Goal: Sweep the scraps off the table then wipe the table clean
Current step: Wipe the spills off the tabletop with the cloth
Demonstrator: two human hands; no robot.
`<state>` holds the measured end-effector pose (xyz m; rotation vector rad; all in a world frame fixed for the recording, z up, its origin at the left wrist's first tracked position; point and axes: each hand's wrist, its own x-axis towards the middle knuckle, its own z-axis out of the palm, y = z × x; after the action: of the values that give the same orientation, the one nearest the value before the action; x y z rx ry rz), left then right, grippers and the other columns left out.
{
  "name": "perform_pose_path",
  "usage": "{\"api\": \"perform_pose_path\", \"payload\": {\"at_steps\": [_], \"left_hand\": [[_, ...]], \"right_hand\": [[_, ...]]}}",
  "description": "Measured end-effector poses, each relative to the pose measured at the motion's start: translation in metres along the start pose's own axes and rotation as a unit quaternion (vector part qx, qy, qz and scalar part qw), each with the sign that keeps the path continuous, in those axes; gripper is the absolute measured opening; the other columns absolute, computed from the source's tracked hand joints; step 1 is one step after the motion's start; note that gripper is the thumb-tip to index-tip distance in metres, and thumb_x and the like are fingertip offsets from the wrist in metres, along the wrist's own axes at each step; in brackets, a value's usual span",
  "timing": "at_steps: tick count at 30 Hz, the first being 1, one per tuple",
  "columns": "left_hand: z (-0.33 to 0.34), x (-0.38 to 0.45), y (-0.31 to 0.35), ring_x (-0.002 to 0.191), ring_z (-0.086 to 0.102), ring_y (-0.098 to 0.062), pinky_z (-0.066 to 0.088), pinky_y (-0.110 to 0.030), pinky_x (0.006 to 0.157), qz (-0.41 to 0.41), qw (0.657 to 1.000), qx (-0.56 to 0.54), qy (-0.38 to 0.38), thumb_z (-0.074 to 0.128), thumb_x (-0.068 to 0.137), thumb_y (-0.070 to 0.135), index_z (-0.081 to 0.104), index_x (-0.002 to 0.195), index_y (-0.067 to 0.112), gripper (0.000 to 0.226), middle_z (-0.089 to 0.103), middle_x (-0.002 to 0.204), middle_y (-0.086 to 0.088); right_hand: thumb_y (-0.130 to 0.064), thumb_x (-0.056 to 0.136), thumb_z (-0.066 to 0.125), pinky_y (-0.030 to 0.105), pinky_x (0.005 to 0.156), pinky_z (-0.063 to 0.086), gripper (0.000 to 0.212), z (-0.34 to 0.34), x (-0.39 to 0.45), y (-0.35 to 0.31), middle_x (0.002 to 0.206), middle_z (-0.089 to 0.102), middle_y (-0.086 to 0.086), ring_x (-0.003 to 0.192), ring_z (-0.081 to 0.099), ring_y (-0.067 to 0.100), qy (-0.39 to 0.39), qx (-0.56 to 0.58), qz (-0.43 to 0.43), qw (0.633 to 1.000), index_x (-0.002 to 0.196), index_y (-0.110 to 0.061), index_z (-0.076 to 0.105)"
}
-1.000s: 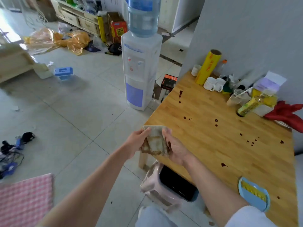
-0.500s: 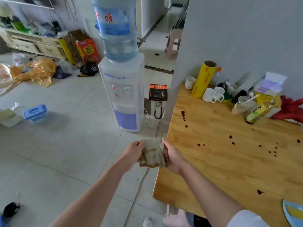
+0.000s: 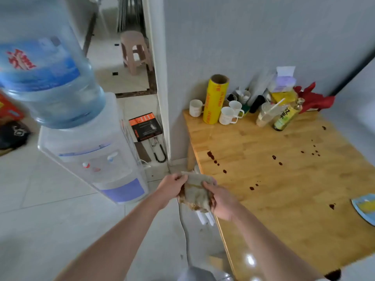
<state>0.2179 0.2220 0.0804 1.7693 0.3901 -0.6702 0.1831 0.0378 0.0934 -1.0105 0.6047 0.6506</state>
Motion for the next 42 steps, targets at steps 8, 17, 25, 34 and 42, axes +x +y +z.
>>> {"api": "perform_pose_path", "payload": {"at_steps": [8,17,25,34,42], "left_hand": [[0.040,0.124,0.102,0.100,0.068,-0.019,0.060,-0.038,0.085,0.014,0.984,0.094,-0.148,0.054,0.094,0.055,0.063,0.118,0.024,0.040,0.068,0.112,-0.001],[0.048,0.252,0.168,0.100,0.065,-0.023,0.054,-0.033,0.088,0.045,0.944,0.299,-0.128,0.049,0.100,0.039,0.066,0.116,0.019,0.031,0.067,0.103,0.001],[0.056,0.357,0.183,0.147,0.016,-0.043,0.031,-0.050,0.117,0.030,0.821,0.567,-0.056,0.060,0.081,0.069,0.017,0.155,0.013,0.102,0.015,0.161,-0.018],[0.074,0.394,0.173,0.147,0.003,-0.053,0.028,-0.053,0.116,-0.029,0.801,0.596,-0.039,0.067,0.077,0.069,-0.011,0.152,-0.008,0.133,-0.012,0.159,-0.033],[0.073,0.408,0.167,0.147,0.003,-0.054,0.029,-0.051,0.117,-0.009,0.785,0.618,-0.041,0.068,0.074,0.073,-0.009,0.153,-0.006,0.135,-0.009,0.160,-0.033]], "right_hand": [[-0.015,0.098,0.059,0.042,0.077,0.060,0.028,-0.056,0.050,-0.084,0.115,0.072,0.017,0.105,0.071,0.031,0.120,0.126,-0.114,0.978,0.125,-0.017,0.052],[-0.016,0.096,0.054,0.028,0.063,0.052,0.011,-0.144,0.118,-0.150,0.086,0.068,0.008,0.072,0.065,0.021,0.444,0.059,-0.186,0.874,0.087,-0.022,0.056],[-0.017,0.099,0.048,0.041,0.081,0.051,0.027,-0.221,0.215,-0.212,0.119,0.058,0.020,0.110,0.056,0.040,0.592,-0.388,-0.100,0.699,0.118,-0.007,0.065],[-0.011,0.088,0.064,0.020,0.088,0.048,0.041,-0.182,0.270,-0.184,0.133,0.045,-0.004,0.105,0.063,0.016,0.311,-0.539,-0.165,0.765,0.128,-0.019,0.062],[-0.017,0.100,0.048,0.041,0.068,0.057,0.031,-0.230,0.311,-0.265,0.135,0.043,0.001,0.072,0.065,0.025,0.447,-0.460,-0.168,0.749,0.130,-0.015,0.058]]}}
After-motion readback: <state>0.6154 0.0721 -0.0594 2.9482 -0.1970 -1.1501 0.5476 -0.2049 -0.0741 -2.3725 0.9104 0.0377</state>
